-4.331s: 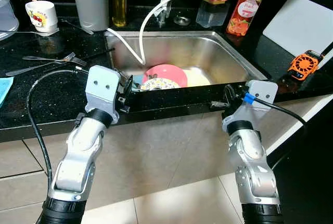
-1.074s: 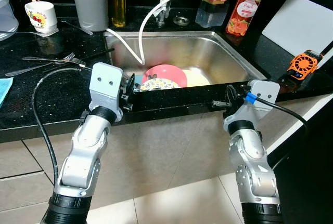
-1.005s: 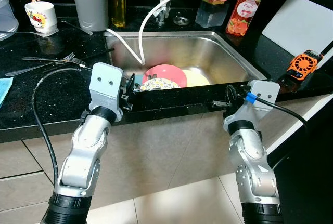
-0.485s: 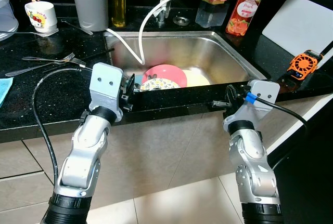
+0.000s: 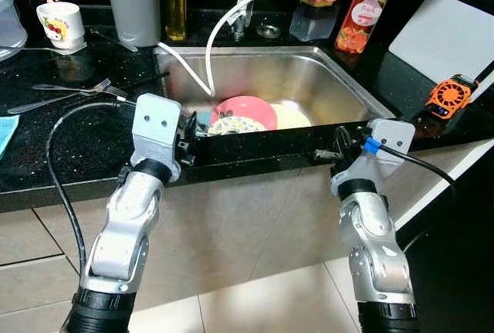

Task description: Kitchen organization

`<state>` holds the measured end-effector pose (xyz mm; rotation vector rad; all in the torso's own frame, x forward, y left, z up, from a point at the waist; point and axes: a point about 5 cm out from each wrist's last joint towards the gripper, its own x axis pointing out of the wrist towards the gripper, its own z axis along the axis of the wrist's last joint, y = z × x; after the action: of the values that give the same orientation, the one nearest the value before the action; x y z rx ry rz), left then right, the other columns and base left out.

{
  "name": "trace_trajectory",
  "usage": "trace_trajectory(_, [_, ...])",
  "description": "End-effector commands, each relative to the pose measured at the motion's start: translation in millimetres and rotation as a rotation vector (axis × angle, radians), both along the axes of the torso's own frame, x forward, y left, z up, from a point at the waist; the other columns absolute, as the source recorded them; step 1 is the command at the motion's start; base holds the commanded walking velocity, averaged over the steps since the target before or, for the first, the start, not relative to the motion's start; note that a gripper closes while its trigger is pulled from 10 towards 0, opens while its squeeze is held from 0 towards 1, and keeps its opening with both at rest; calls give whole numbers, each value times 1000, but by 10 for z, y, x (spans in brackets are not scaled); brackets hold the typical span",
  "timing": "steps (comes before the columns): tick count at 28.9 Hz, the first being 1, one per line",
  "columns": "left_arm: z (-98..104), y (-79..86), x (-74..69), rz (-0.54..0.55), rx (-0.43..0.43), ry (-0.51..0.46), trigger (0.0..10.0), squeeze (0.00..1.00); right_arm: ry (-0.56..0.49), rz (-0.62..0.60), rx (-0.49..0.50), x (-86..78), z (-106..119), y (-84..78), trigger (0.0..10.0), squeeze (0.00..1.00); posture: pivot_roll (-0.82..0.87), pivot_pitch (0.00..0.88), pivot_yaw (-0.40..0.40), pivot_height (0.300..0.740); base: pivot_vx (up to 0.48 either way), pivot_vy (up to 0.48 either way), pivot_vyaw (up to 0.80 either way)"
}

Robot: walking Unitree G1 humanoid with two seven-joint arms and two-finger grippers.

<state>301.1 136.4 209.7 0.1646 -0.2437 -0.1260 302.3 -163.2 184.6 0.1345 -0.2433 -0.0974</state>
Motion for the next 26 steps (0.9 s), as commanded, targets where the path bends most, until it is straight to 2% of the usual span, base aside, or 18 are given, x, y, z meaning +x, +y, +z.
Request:
trace_trajectory(1, [-56,-13,19,6,-15,45,10000,0,15,-7,8,-3,-23,-10,10000,0,186,21,-88,740,0,0,0])
trace_trajectory(10, [-37,-40,-4,-43,-24,41,10000,0,17,-2,4,1,-17,-7,10000,0,185,23,-90,740,0,0,0])
trace_trajectory(26, [-4,-48,-11,-49,0,11,10000,0,15,4,6,5,-14,3,10000,0,185,24,-92,740,0,0,0])
